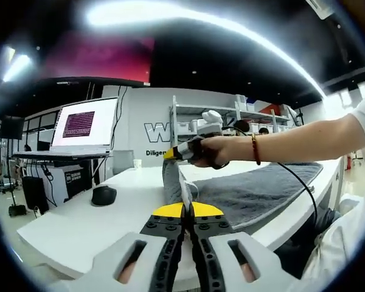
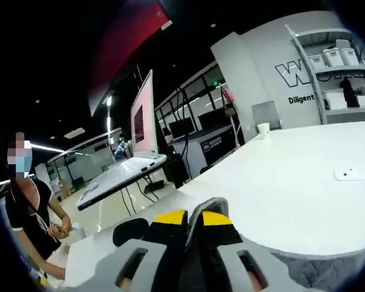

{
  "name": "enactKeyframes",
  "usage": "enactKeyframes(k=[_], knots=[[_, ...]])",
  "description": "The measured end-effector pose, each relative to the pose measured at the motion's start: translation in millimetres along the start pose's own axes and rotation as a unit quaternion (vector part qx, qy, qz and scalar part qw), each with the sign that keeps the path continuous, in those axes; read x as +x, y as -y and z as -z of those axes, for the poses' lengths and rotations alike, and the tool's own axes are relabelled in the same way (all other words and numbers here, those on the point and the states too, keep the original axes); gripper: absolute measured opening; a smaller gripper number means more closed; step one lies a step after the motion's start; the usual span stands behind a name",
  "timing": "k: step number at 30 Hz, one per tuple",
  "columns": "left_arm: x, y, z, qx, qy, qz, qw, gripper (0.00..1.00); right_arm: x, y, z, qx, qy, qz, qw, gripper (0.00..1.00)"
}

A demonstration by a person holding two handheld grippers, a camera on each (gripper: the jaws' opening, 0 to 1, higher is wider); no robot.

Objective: Open the folded towel by lifting each exposed corner and separating the folded layers until the towel lies flat within the target outline without major curled edges

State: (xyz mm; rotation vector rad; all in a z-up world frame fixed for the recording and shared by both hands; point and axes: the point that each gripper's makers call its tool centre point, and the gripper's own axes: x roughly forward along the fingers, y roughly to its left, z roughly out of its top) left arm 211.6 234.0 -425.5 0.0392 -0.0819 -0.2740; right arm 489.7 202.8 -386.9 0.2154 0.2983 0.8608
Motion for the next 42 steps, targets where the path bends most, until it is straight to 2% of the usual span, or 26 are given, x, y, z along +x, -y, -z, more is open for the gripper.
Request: enactKeyframes(k=[11,19,24,26,35,42], knots=[[-4.3,-10.3,3.7,-0.001,-0.008,-0.018,0.9998,0.03,1.3,-1.1,-4.6,-0.021,0.002,-0.005,0.9998,0.07],[-8.8,-20.5,7.6,-0.012,-0.014,-0.035,0.9992,0.03,0.5,-10.8,-13.3,-0.040,0.016,-0.014,0.9990,0.16],[-10.6,-24.9,10.1,-0.026,-0.012,-0.039,0.9988,0.04,3.4,-16.3,-18.7,-0.050,0.030,-0.028,0.9979,0.29],[-12.1,-29.0,11.2,-0.031,-0.013,-0.050,0.9982,0.04,4.2,-17.3,-21.7,-0.075,0.035,-0.026,0.9962,0.30],[-22.0,-50.9,19.3,-0.030,-0.024,-0.100,0.9942,0.09,4.3,-21.3,-18.5,-0.082,0.029,-0.034,0.9957,0.30],[-22.1,-54.0,25.6,-0.023,-0.036,-0.112,0.9929,0.14,-4.8,-22.6,-12.5,-0.089,0.025,-0.033,0.9952,0.33]])
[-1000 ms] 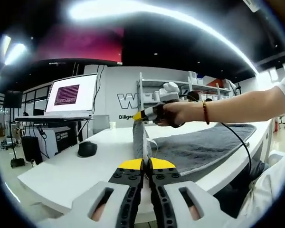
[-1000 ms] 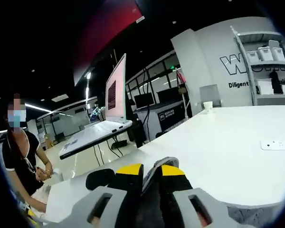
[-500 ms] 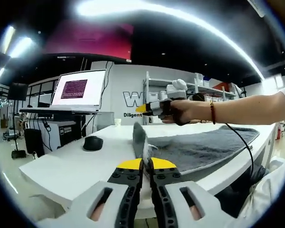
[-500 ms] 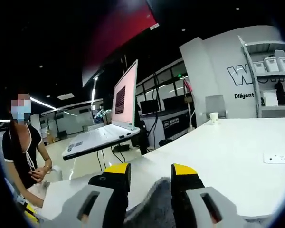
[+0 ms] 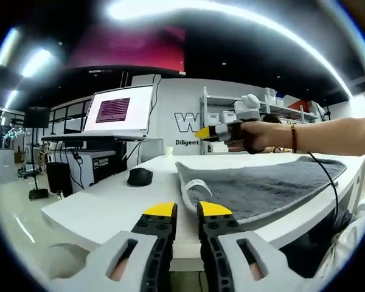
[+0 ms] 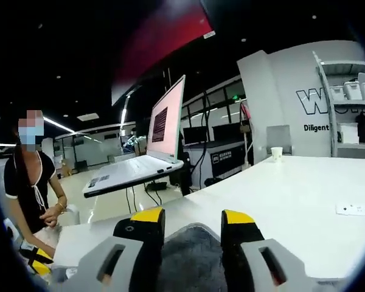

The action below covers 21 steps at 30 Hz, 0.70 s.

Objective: Open the folded towel by lifting each exposed corner and separating the folded layers until the towel lies flat within the target outline without major curled edges

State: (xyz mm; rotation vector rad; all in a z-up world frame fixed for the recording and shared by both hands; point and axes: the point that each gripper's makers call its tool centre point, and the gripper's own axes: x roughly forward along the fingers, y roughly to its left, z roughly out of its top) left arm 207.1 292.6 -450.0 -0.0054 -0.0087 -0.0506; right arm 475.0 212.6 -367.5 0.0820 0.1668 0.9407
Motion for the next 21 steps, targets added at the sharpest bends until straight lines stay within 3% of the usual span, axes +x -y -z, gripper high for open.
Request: enactKeyframes(k=[13,21], knots=[[0.1,2.4,-3.4,0.001,0.004,0.000,1.0000,0.23,-18.3,2.4,7.1,-0.006,-0.010,-0.003,0.9999,0.37],[3.2,12.1,-13.6,0.008,0.008,0.006,0.9999,0.29,-37.3,-5.0,14.9,-0.012,-0.015,-0.005,0.9998,0.43]])
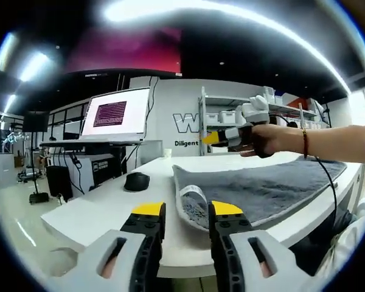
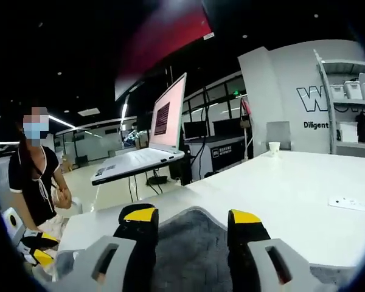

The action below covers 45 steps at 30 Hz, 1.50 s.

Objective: Open the folded towel by lifting each exposed corner and separating the folded layers until the towel lies flat within the target outline without major curled edges

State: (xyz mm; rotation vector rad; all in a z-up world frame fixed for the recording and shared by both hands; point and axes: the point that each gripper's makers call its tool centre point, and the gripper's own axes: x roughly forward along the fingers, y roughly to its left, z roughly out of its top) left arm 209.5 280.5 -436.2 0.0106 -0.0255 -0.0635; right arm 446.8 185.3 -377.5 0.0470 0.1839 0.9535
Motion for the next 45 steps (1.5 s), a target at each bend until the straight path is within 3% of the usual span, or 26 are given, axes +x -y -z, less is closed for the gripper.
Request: enactKeyframes(k=[5,12,15,21,24,26,29,45], knots=[[3.3,14.8,-12.3,0.013,0.012,0.022,0.9996,0.30,-10.3,-3.4,-0.9,-0.032,-0.006,-0.008,0.9995,0.44],[8.5,31.6,-15.7,0.020,0.007,0.047,0.9987,0.33,-32.2,-9.1,-6.3,-0.050,0.000,-0.019,0.9986,0.49],[10.3,38.5,-16.9,0.020,0.005,0.057,0.9982,0.35,-48.6,-17.4,-4.8,-0.045,0.001,-0.023,0.9987,0.50],[13.3,55.0,-20.7,0.029,0.004,0.078,0.9965,0.39,-57.8,-30.2,-12.8,-0.053,0.016,-0.041,0.9976,0.55],[13.8,64.2,-21.6,0.036,0.002,0.093,0.9950,0.43,-68.3,-33.7,-9.3,-0.057,0.009,-0.047,0.9973,0.57],[14.8,69.8,-22.3,0.040,0.001,0.100,0.9942,0.43,-81.6,-46.8,-4.1,-0.063,0.016,-0.055,0.9964,0.59],[16.1,79.3,-23.6,0.044,0.000,0.112,0.9928,0.45,-84.7,-53.2,-3.8,-0.070,0.021,-0.055,0.9958,0.61],[18.9,140.3,-31.3,0.064,0.005,0.187,0.9803,0.50,-156.7,-53.9,14.3,-0.113,0.032,-0.055,0.9916,0.68]])
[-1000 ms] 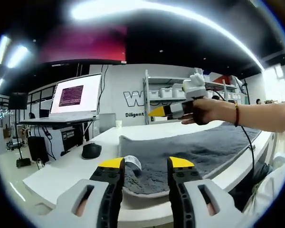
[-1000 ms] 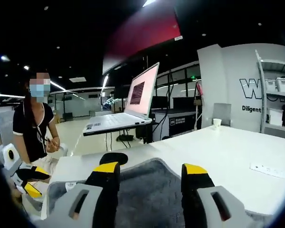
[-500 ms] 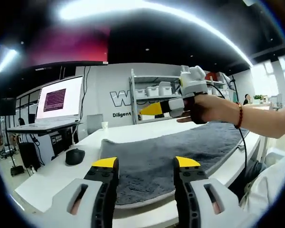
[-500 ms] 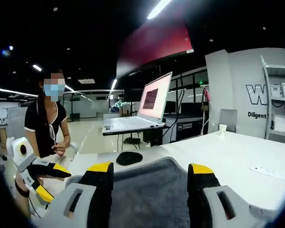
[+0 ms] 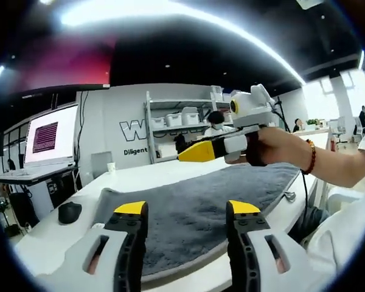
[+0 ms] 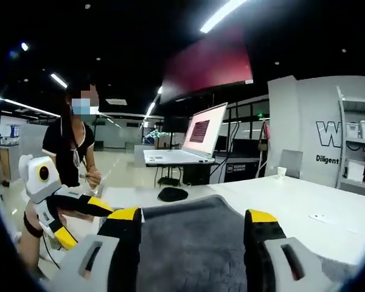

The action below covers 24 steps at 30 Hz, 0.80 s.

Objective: Open the folded towel by lifting each exposed corner and separating the folded layers until the towel lies flat within the target outline without major curled edges

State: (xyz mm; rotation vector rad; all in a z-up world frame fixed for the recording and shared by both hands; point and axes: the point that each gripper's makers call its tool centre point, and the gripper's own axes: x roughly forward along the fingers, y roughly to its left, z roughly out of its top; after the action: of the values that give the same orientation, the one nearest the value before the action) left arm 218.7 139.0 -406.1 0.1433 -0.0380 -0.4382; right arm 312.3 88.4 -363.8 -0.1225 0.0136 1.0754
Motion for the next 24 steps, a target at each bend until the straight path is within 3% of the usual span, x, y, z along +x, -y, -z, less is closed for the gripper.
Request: enactKeyframes(k=[5,11,19,24], knots=[[5.8,14.8,-4.0,-0.001,0.005,0.024,0.9997,0.51,-19.7,6.5,4.1,0.005,0.007,0.004,1.0000,0.69],[9.1,33.6,-11.4,0.001,0.014,0.054,0.9984,0.54,-58.4,5.3,13.9,0.010,0.010,0.014,0.9998,0.71],[8.6,57.9,-20.5,-0.017,0.034,0.102,0.9941,0.55,-99.0,2.0,7.3,0.009,0.032,0.031,0.9990,0.78],[6.8,64.6,-23.6,-0.016,0.038,0.111,0.9930,0.59,-111.7,-0.1,7.5,0.004,0.034,0.034,0.9988,0.80]])
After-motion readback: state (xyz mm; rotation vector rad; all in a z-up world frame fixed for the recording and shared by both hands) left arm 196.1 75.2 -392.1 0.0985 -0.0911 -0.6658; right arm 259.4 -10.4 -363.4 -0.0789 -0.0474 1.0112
